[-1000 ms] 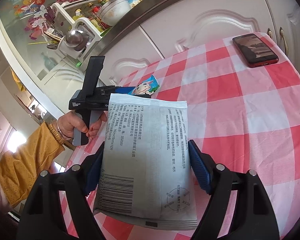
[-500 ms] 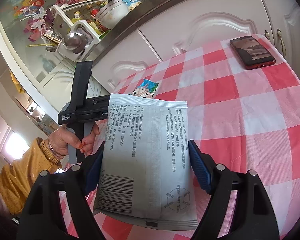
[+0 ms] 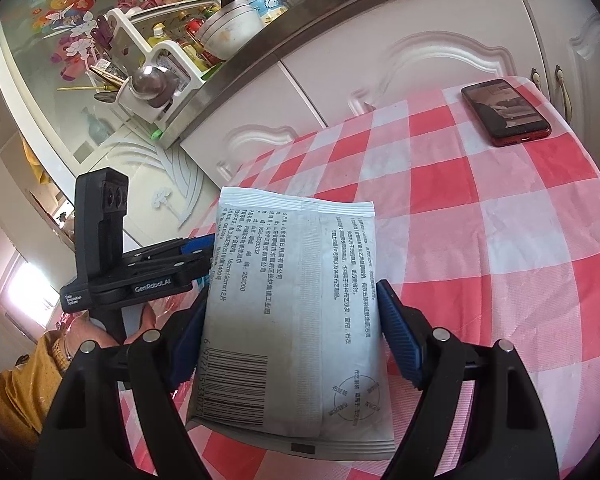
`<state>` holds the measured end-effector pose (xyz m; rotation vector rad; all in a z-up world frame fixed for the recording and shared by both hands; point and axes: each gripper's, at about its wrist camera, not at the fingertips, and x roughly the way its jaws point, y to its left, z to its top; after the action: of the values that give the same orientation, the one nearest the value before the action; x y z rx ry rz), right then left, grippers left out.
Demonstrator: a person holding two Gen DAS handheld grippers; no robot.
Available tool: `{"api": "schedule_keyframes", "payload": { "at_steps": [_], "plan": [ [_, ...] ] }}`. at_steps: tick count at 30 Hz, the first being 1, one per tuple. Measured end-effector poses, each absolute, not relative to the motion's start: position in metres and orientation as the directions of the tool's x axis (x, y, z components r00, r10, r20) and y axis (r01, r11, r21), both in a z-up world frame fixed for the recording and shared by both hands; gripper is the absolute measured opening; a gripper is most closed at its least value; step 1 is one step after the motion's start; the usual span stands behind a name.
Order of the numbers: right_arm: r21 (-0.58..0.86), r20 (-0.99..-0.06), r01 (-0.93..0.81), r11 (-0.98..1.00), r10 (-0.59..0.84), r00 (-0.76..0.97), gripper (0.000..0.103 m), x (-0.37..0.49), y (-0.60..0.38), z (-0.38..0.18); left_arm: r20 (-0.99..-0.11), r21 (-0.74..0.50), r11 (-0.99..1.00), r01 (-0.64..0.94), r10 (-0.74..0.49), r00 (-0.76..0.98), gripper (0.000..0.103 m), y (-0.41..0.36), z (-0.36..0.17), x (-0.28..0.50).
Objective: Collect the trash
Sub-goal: 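Lift the grey sachet and blue cow packet and carry them over the orange bucket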
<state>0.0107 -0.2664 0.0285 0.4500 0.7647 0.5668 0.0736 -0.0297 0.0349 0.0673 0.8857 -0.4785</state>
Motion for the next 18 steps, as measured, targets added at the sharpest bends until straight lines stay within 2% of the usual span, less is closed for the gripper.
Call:
{"api": "schedule_keyframes", "payload": {
  "at_steps": [12, 18],
  "plan": [
    [0.535, -0.521, -0.322, 0.781, 0.606, 0.602, 0.078, 0.008, -0.262, 0.031, -0.721, -0.225, 0.922, 0.314, -0.375, 0.584, 0.053, -0.007, 0.035, 0.018],
    [0.514, -0.529, -0.325, 0.794, 0.592, 0.608, 0.078, 0.007, -0.259, 0.032, -0.717, -0.224, 0.931, 0.289, -0.358, 0.598, 0.053, 0.003, 0.039, -0.004]
  ]
}}
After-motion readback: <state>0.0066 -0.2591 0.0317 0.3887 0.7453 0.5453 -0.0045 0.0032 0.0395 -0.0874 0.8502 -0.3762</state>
